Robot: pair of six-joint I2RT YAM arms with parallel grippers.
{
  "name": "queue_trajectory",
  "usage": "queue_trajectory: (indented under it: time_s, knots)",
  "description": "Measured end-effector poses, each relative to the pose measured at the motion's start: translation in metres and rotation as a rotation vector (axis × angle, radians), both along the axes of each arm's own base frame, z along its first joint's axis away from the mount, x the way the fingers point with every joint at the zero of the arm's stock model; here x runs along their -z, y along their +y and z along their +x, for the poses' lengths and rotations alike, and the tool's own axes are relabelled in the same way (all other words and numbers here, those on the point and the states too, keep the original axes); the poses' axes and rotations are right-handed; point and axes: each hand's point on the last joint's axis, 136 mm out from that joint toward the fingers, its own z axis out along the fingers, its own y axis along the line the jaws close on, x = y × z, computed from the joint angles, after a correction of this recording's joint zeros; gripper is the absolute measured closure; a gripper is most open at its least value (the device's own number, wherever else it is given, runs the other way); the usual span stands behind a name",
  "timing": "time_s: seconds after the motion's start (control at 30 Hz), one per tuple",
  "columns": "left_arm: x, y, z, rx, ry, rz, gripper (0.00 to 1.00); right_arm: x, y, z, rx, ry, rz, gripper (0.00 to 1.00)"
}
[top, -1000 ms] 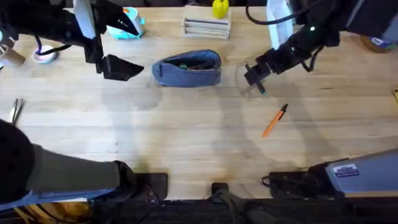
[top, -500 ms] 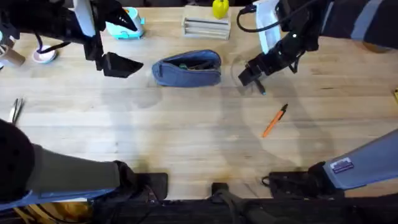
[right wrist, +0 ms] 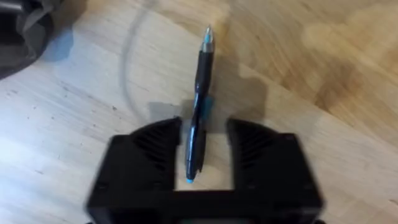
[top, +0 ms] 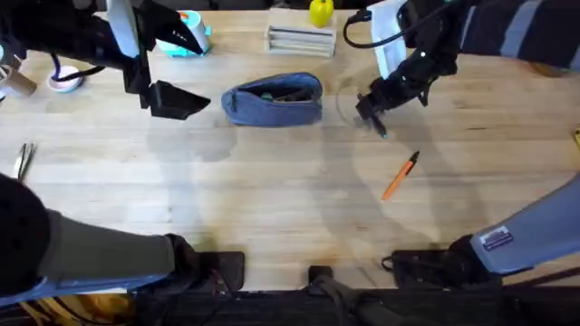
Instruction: Unzip the bag, pick up the pens from the table one at a time and place them inside, then zip the bag closed.
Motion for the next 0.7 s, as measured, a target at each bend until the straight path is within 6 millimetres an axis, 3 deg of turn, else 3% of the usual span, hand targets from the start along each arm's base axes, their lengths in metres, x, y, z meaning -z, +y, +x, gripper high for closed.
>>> queue_trajectory:
  time_s: [0.07, 0.13, 0.5, 0.6, 0.7]
  knots:
    - [0.0, 0.0, 0.0, 0.0, 0.0, 0.0, 0.007, 0.001, -0.001, 0.0, 0.005, 0.006, -0.002, 0.784]
    - [0.0, 0.0, 0.0, 0.0, 0.0, 0.0, 0.007, 0.0, -0.001, 0.0, 0.01, 0.008, -0.001, 0.941]
    - [0.0, 0.0, 0.0, 0.0, 0.0, 0.0, 0.007, -0.005, 0.005, -0.018, 0.009, 0.078, 0.006, 0.958]
    - [0.0, 0.0, 0.0, 0.0, 0.0, 0.0, 0.007, -0.028, 0.01, -0.006, -0.002, 0.018, 0.018, 0.958]
    - [0.0, 0.0, 0.0, 0.0, 0.0, 0.0, 0.007, -0.07, 0.024, 0.017, -0.047, -0.114, 0.057, 0.96]
